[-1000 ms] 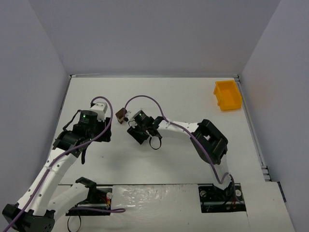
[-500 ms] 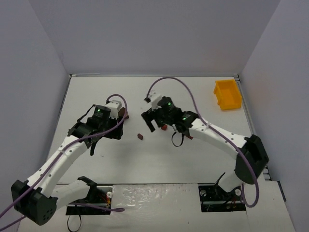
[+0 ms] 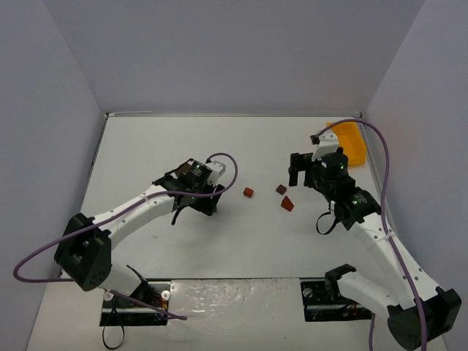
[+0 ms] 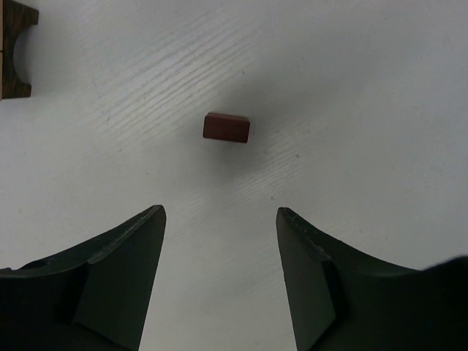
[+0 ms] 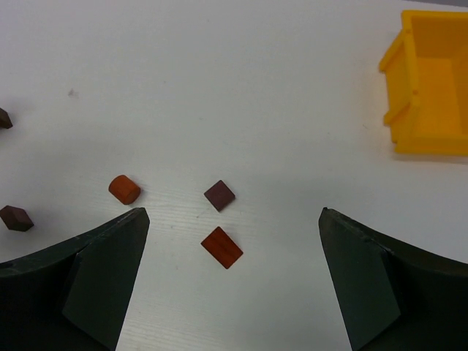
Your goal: Build the wood block tower
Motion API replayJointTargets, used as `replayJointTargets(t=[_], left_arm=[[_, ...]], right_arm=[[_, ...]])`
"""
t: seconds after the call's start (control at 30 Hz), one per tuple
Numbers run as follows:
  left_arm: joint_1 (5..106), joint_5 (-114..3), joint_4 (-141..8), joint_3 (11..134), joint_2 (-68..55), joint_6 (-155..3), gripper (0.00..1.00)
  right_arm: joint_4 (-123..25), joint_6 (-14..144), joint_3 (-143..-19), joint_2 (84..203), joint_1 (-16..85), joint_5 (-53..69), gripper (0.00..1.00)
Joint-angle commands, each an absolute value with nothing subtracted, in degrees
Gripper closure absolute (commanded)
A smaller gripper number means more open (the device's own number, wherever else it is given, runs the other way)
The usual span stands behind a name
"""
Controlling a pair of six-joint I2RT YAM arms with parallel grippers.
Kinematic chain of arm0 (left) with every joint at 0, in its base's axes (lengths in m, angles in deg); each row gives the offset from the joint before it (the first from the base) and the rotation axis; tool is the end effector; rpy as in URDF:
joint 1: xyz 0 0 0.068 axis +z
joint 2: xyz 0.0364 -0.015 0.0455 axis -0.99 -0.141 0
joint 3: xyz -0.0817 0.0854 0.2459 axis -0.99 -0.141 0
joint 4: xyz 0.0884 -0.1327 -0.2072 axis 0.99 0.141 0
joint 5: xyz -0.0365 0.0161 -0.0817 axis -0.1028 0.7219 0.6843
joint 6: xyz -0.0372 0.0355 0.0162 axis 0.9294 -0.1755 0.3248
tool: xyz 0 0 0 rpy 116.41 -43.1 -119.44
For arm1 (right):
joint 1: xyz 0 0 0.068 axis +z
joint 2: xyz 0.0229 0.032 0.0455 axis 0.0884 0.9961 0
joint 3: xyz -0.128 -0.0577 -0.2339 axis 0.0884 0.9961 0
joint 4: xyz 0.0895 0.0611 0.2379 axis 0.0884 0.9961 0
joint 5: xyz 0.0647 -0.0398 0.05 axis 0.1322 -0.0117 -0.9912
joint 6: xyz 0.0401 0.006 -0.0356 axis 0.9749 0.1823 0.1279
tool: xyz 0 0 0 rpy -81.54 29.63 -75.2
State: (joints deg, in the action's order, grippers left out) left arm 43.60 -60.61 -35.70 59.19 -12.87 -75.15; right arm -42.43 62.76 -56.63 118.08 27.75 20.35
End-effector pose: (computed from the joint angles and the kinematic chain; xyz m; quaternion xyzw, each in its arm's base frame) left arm 0.2335 -0.1867 0.2503 0.2208 0.9166 -0.1638 0.2903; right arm 0.2112 0.0849 0.3501 -0.0944 0.7678 0.1183 0.6226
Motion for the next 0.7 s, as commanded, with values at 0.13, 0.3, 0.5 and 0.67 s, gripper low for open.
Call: replayJointTargets(t=[0.13, 0.3, 0.5, 0.67], left_arm=[[42.6, -61.5, -40.7, 65.7, -21.6, -79.5, 0.38], [42.7, -61.0, -40.0, 67.4, -25.6, -80.4, 0.39], [42.9, -59.7, -38.9, 69.4, -28.7, -81.2, 0.42], [43.3, -59.4, -38.0, 70.9, -30.1, -81.5, 0.47]], right_arm=[[-41.5, 63.8, -55.2, 113.7, 24.9, 19.2, 0.0], [-40.6, 63.1, -55.3, 113.0, 24.4, 19.0, 0.0], [-40.0, 62.3, -55.2, 112.8, 24.3, 19.0, 0.0], [-39.8, 62.3, -55.2, 112.7, 24.1, 18.8, 0.0]])
